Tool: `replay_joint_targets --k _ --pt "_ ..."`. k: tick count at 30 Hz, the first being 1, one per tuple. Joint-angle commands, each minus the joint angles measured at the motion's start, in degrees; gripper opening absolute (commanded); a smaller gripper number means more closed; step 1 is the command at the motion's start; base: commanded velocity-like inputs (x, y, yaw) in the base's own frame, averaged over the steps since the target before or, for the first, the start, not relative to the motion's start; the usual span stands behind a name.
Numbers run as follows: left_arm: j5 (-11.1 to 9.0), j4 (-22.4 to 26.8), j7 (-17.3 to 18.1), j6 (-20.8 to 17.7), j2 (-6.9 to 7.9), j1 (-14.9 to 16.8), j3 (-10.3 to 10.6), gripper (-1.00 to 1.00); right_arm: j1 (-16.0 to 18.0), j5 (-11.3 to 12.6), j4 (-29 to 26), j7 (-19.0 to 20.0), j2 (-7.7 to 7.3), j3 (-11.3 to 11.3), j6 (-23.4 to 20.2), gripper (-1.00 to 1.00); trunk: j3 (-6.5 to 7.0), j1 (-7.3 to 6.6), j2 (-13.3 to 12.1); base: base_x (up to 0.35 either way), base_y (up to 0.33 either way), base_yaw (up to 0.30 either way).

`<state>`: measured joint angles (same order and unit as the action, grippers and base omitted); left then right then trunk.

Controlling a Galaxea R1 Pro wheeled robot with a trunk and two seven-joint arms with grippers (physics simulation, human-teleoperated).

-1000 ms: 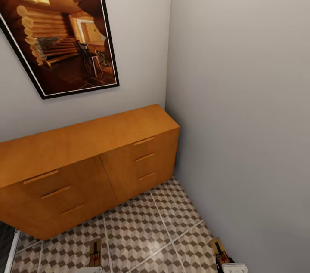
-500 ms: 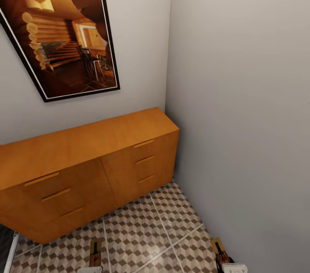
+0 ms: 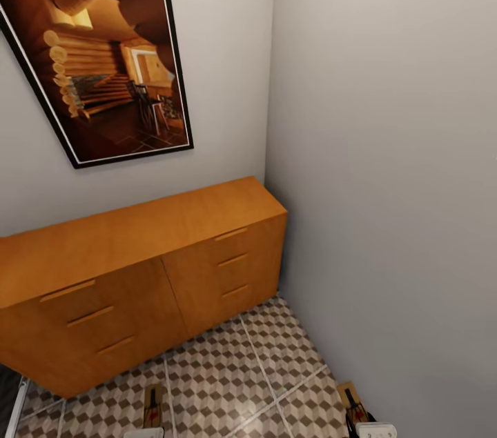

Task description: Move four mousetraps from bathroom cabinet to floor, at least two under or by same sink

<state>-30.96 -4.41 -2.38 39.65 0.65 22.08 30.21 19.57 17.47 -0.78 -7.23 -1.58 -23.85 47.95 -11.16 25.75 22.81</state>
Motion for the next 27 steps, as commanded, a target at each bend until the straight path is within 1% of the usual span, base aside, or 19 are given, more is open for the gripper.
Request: replay_joint_targets --k 1,27 --pt "0.0 -0.2 -0.3 0.3 -0.04 0.1 0.5 -1.00 0.0 0.2 0.0 -0.4 0.00 -0.5 0.1 -1.00 -0.02 0.03 0.1 0.000 0.000 0.000" --pt "0.0 -0.2 -0.3 0.3 -0.04 0.1 0.5 -1.00 0.0 0.2 0.0 -0.4 0.00 -0.5 0.1 -1.00 2.31 0.03 0.1 0.000 0.000 0.000"
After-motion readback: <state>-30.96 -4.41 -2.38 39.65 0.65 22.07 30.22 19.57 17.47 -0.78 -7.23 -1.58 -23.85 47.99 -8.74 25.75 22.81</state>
